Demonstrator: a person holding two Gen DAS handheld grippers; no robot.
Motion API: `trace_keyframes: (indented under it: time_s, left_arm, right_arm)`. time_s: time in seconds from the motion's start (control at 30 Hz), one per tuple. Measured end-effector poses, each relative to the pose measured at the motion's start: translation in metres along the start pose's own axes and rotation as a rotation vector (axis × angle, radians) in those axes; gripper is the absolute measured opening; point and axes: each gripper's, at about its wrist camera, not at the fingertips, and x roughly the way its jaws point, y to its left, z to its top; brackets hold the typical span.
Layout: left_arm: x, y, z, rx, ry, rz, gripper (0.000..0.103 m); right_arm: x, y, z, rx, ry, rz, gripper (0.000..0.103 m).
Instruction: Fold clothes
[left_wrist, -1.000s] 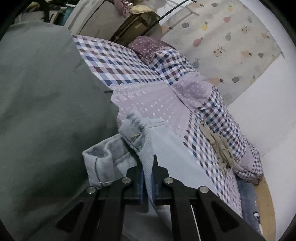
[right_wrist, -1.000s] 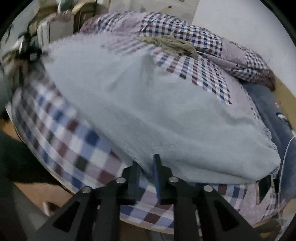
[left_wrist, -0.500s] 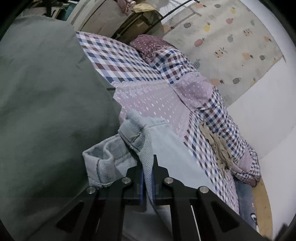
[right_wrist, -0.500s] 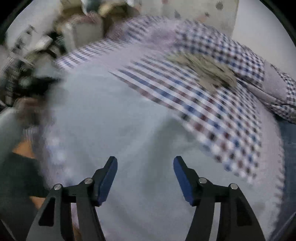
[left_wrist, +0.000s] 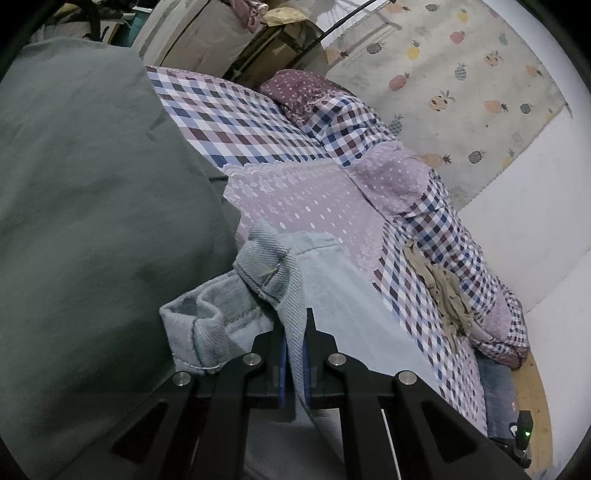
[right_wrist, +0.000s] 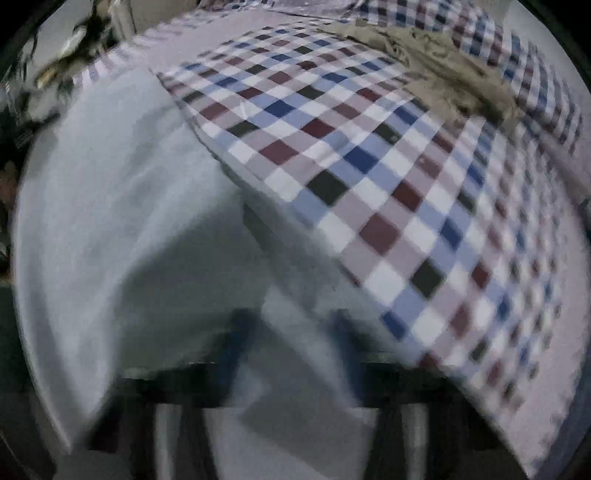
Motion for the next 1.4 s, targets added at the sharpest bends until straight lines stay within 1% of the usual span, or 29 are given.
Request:
trace_keyframes:
  time_s: [0.03,0.07,0.13,0.2,0.23,0.3,0.33,0.37,0.43,0.47,0.53,0.57,0.63,0.7,0.77,0.83,0.87,0.93,1.03,1.07,1.13,1.17,1.27,1.4]
  left_arm:
    - [0.000,0.000,0.000,-0.007,-0.005,0.003,0.005]
    - [0.000,0.000,-0.001,-0.009,-0.008,0.007,0.005]
    - [-0.001,-0.001,-0.001,-0.005,-0.010,0.014,0.005]
    - [-0.001,-0.002,-0.002,0.000,-0.010,0.017,0.005]
    - [-0.002,-0.001,-0.002,0.003,-0.009,0.016,0.005]
    - [-0.003,0.000,-0.002,-0.001,-0.006,0.009,0.005]
    - [-0.002,0.000,-0.001,-0.002,-0.004,0.006,0.005]
    - [-0.002,0.000,-0.001,-0.003,-0.002,0.003,0.005]
    - [-0.002,0.002,0.000,-0.012,0.004,-0.009,0.006]
    - [-0.002,0.003,0.000,-0.021,0.008,-0.022,0.006]
    - [-0.001,0.005,0.002,-0.042,0.018,-0.051,0.006]
    - [-0.001,0.006,0.004,-0.055,0.024,-0.069,0.006]
    - [0.001,0.009,0.007,-0.089,0.037,-0.115,0.006]
    - [0.005,0.011,0.012,-0.128,0.051,-0.172,0.006]
    - [0.009,0.011,0.016,-0.143,0.056,-0.227,0.006]
    - [0.005,0.010,0.017,-0.150,0.039,-0.244,0.005]
    - [-0.004,0.009,0.017,-0.158,0.009,-0.250,0.005]
    - [-0.025,0.008,0.010,-0.158,-0.041,-0.225,0.005]
    - [-0.053,0.008,-0.004,-0.146,-0.099,-0.172,0.005]
    - [-0.052,0.015,-0.007,-0.170,-0.082,-0.154,0.005]
    - [-0.031,0.040,-0.009,-0.260,0.012,-0.117,0.005]
    - [-0.027,0.045,-0.009,-0.279,0.035,-0.112,0.005]
    - [-0.028,0.036,-0.008,-0.218,0.032,-0.080,0.005]
    - [-0.025,0.034,-0.006,-0.214,0.045,-0.081,0.005]
  right_arm:
    - [-0.001,-0.001,-0.001,-0.016,0.012,-0.067,0.000]
    - [-0.001,-0.002,-0.002,-0.029,0.027,-0.134,0.000]
    - [-0.003,-0.013,-0.006,-0.016,0.067,-0.260,0.000]
    - [-0.022,-0.021,-0.005,0.036,0.002,-0.250,0.000]
    - [-0.031,-0.024,-0.004,0.063,-0.031,-0.240,0.001]
    - [-0.053,-0.022,0.011,0.125,-0.116,-0.154,0.002]
    - [-0.063,-0.015,0.027,0.136,-0.161,-0.115,0.007]
    - [-0.068,-0.004,0.043,0.138,-0.195,-0.077,0.013]
    - [-0.079,0.020,0.083,0.124,-0.258,0.008,0.052]
    - [-0.083,0.040,0.109,0.109,-0.294,0.053,0.055]
    - [-0.082,0.081,0.147,0.090,-0.334,0.135,0.059]
    - [-0.081,0.101,0.166,0.081,-0.352,0.174,0.060]
    - [-0.073,0.141,0.198,0.065,-0.359,0.238,0.061]
    - [-0.065,0.178,0.221,0.035,-0.354,0.268,0.061]
    - [-0.055,0.210,0.237,-0.020,-0.345,0.298,0.062]
    - [-0.044,0.235,0.246,-0.079,-0.337,0.307,0.062]
    - [-0.038,0.244,0.248,-0.110,-0.333,0.303,0.062]
    - [-0.026,0.258,0.255,-0.142,-0.324,0.286,0.062]
    - [-0.010,0.245,0.267,-0.096,-0.307,0.238,0.062]
    - [-0.004,0.240,0.271,-0.074,-0.301,0.232,0.062]
    - [0.009,0.235,0.286,-0.037,-0.290,0.246,0.062]
    - [0.014,0.234,0.292,-0.026,-0.286,0.249,0.062]
    - [0.032,0.237,0.312,-0.008,-0.269,0.262,0.062]
    - [0.051,0.256,0.337,-0.072,-0.263,0.235,0.062]
